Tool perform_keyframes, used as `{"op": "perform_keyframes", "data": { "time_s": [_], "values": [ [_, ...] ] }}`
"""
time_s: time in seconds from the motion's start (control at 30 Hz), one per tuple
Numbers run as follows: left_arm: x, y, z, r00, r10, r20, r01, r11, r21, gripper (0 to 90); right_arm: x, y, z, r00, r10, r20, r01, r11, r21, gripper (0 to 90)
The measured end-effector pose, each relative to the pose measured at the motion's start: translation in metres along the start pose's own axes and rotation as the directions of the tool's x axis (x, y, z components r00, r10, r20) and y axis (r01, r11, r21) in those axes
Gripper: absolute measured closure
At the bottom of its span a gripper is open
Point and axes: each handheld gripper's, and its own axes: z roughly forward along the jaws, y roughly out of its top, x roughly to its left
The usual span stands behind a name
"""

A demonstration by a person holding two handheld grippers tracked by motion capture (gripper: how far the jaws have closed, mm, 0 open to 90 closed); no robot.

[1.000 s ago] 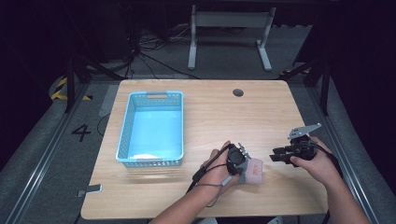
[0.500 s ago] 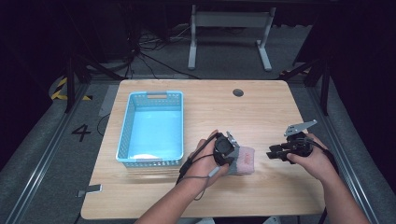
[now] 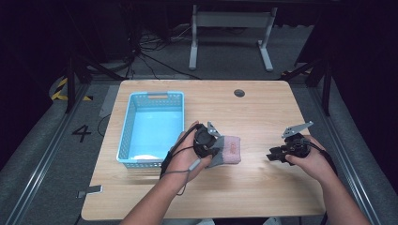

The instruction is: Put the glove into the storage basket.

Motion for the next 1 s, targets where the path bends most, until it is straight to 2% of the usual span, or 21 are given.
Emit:
{"op": "perform_keyframes", "data": {
  "time_s": [0.33, 0.43, 0.53, 0.67, 0.83, 1.0],
  "values": [
    [0.028, -0.003, -0.026, 0.9989, -0.018, -0.043, 0.017, 0.9997, -0.02, 76.0, 0.002, -0.006, 0.005, 1.0, 0.003, 0.008, -0.003, 1.0, 0.015, 63.8],
    [0.042, -0.004, -0.036, 0.998, -0.02, -0.059, 0.018, 0.9996, -0.02, 76.0, 0.002, -0.007, 0.004, 0.9999, 0.006, 0.01, -0.006, 1.0, 0.015, 63.8],
    [0.057, -0.006, -0.046, 0.9957, -0.038, -0.085, 0.036, 0.9989, -0.031, 76.0, 0.002, -0.009, 0.005, 0.9999, 0.01, 0.011, -0.01, 1.0, 0.017, 63.8],
    [0.07, -0.007, -0.055, 0.9938, -0.051, -0.099, 0.048, 0.9981, -0.04, 76.0, 0.002, -0.01, 0.005, 0.9999, 0.014, 0.009, -0.014, 1.0, 0.019, 63.8],
    [0.086, -0.008, -0.065, 0.9928, -0.046, -0.111, 0.043, 0.9987, -0.029, 76.0, 0.004, -0.013, 0.004, 0.9997, 0.022, 0.012, -0.023, 1.0, 0.02, 63.7],
    [0.103, -0.015, -0.075, 0.9895, -0.067, -0.128, 0.064, 0.9974, -0.033, 76.0, 0.005, -0.018, 0.001, 0.9994, 0.03, 0.018, -0.031, 0.999, 0.019, 63.6]
  ]
}}
